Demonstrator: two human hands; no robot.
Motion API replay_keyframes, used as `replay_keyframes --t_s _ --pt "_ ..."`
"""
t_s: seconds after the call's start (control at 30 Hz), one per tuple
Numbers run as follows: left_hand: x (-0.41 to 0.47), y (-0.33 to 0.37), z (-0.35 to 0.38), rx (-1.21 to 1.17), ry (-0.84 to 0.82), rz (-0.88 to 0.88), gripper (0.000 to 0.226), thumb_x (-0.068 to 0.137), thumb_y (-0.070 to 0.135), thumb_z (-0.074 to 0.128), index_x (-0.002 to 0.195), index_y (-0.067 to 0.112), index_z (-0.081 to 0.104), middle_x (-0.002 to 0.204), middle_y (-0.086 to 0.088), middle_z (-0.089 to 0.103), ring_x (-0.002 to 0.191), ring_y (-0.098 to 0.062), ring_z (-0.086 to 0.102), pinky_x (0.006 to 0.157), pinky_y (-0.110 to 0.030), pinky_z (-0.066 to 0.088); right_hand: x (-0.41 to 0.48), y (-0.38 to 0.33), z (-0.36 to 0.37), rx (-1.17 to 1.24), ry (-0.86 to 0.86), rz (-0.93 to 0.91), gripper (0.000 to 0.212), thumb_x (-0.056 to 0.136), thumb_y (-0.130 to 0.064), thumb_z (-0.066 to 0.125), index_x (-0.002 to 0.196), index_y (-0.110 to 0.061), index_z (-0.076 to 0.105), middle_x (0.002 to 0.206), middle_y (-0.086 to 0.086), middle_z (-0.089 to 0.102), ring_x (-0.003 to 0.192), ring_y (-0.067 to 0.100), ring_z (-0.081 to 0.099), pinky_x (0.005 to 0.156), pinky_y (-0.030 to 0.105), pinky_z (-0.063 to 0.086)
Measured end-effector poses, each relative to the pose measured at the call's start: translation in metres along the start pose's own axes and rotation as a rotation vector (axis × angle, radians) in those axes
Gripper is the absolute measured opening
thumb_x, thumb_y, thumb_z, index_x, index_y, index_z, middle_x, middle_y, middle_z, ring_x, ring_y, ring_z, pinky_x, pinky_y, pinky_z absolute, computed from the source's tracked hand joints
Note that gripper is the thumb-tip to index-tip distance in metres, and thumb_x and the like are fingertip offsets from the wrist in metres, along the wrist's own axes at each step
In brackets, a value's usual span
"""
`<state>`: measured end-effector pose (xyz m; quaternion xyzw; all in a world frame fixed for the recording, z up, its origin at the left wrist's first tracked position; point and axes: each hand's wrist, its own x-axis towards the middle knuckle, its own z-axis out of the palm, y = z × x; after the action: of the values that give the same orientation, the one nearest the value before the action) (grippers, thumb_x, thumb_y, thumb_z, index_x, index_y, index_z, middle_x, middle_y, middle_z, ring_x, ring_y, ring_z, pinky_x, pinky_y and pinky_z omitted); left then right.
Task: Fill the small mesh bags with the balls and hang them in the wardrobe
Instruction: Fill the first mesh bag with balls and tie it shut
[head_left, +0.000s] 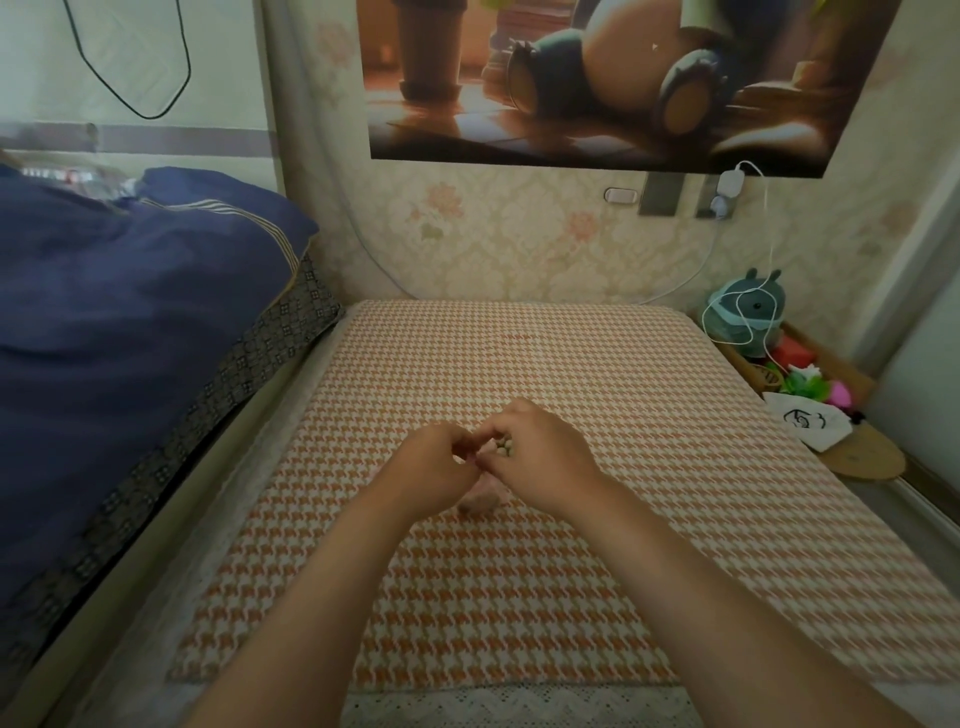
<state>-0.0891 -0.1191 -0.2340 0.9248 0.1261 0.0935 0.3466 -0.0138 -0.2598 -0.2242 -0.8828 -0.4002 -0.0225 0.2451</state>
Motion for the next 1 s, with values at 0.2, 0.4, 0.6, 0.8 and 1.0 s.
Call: replay_keyframes --t_s 0.2,0.4,0.6,0.8,1.0 --pt "-0.001 -0.007 0.0 -0.007 0.0 -0.008 0.03 0.088 0.013 0.06 0.116 0.023 0.07 0.11 0.009 0.067 0.092 -0.005 0.059 0.07 -0.014 0.041 -0.001 0.001 -0.001 -0.048 -0.108 0.021 0.025 0.097 -0.047 0.054 0.106 -0.037 0.075 0.115 -0.012 0.069 0.099 0.012 0.066 0.077 0.034 0.055" --pt "0.001 0.0 0.004 -0.142 0.076 -0.003 0.016 0.094 0.025 0.061 0.109 0.03 0.062 0.097 0.013 0.065 0.083 -0.015 0.066 0.066 -0.029 0.053 -0.01 0.019 -0.012 -0.001 -0.064 0.094 0.025 0.097 -0.035 0.055 0.088 -0.028 0.077 0.101 -0.012 0.075 0.071 0.012 0.066 0.067 0.04 0.058" --pt "0.014 -0.004 0.023 -0.079 0.135 -0.009 0.017 0.098 0.017 0.053 0.105 0.027 0.065 0.096 0.007 0.066 0.078 -0.019 0.065 0.061 -0.028 0.053 -0.027 0.05 -0.026 0.086 -0.068 0.18 0.023 0.098 -0.033 0.058 0.1 -0.03 0.08 0.094 -0.009 0.078 0.081 0.023 0.072 0.075 0.047 0.061" --pt "0.028 -0.006 0.052 0.114 0.007 0.035 0.029 0.09 0.011 0.058 0.11 0.026 0.073 0.116 0.003 0.066 0.096 -0.014 0.062 0.087 -0.03 0.052 -0.03 0.071 -0.031 0.133 -0.031 0.192 0.021 0.096 -0.033 0.059 0.095 -0.04 0.079 0.096 -0.012 0.078 0.086 0.026 0.073 0.08 0.05 0.061" --pt "0.037 -0.005 0.068 0.226 -0.038 0.101 0.026 0.086 0.006 0.059 0.103 0.018 0.075 0.104 -0.003 0.063 0.092 -0.02 0.061 0.082 -0.034 0.052 -0.029 0.073 -0.026 0.146 -0.038 0.164 0.03 0.095 -0.037 0.055 0.077 -0.054 0.07 0.091 -0.005 0.078 0.089 0.033 0.072 0.08 0.055 0.06"
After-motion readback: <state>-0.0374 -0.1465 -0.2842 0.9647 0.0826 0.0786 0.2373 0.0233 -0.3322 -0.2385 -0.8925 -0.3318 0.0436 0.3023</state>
